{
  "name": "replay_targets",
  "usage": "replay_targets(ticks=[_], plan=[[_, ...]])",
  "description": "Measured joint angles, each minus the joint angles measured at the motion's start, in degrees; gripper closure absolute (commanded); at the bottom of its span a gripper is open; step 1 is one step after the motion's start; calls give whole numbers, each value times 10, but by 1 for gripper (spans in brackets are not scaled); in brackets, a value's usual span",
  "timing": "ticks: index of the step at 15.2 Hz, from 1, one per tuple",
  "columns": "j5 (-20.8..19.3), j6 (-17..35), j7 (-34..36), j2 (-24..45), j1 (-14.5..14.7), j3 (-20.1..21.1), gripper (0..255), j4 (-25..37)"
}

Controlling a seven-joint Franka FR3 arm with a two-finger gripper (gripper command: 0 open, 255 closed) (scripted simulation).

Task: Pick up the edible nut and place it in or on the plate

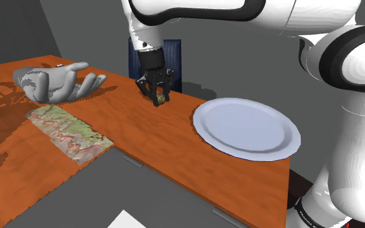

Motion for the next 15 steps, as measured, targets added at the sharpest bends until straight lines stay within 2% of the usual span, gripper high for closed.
replay_targets(ticks=[9,15], plan=[[-13,-85,7,35,17,2,255,118],[-34,-164,14,89,45,2,255,251]])
